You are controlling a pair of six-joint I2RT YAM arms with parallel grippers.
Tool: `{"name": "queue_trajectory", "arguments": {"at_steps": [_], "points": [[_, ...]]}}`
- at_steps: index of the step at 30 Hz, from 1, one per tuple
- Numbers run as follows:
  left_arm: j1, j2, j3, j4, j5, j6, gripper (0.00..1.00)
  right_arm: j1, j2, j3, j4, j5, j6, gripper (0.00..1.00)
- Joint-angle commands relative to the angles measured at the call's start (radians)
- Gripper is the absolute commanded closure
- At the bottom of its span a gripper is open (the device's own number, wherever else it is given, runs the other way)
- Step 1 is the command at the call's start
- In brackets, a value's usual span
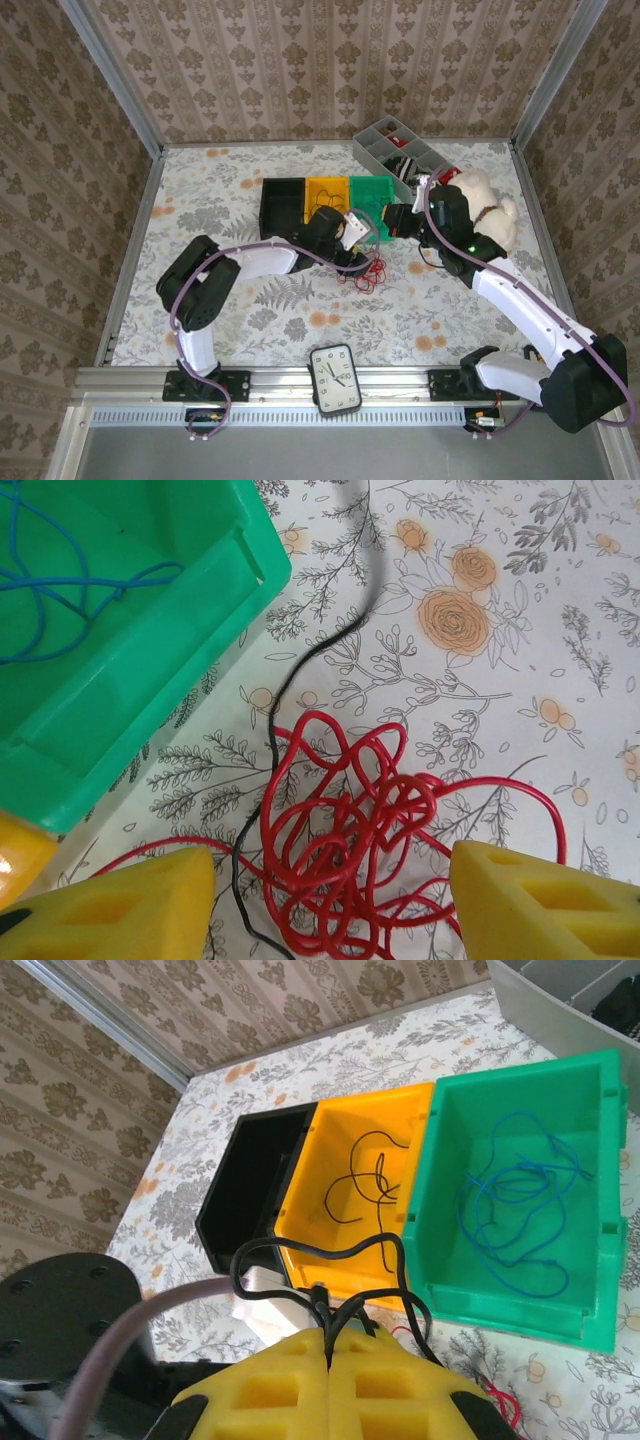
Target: Untangle the cables
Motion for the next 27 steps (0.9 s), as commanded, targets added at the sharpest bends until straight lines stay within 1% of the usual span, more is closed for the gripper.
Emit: {"name": "queue_trajectory", "arguments": {"at_steps": [1, 4, 9, 17, 27], "points": [[-0.011, 0.023, 0.04, -0.022, -0.015, 0.037, 0.37, -0.005, -0.018, 0.041, 0.032, -0.006, 0.032, 0.96], [-0.014, 0.037, 0.044, -0.021, -0.033, 0.034, 0.37, -0.005, -0.036, 0.052, 0.038, -0.004, 0.035, 0.97], [-0.015, 0.051, 0.033, -0.021, -0.061, 0.033, 0.38, -0.005, -0.066, 0.087, 0.011, 0.038, 0.01, 0.97], [-0.016, 0.061, 0.016, -0.039, -0.077, 0.048, 0.39, -0.017, -0.112, 0.193, -0.075, 0.103, -0.088, 0.98], [-0.019, 0.068, -0.01, -0.059, -0.106, 0.055, 0.39, -0.065, -0.153, 0.343, -0.126, 0.114, -0.182, 0.99]]}}
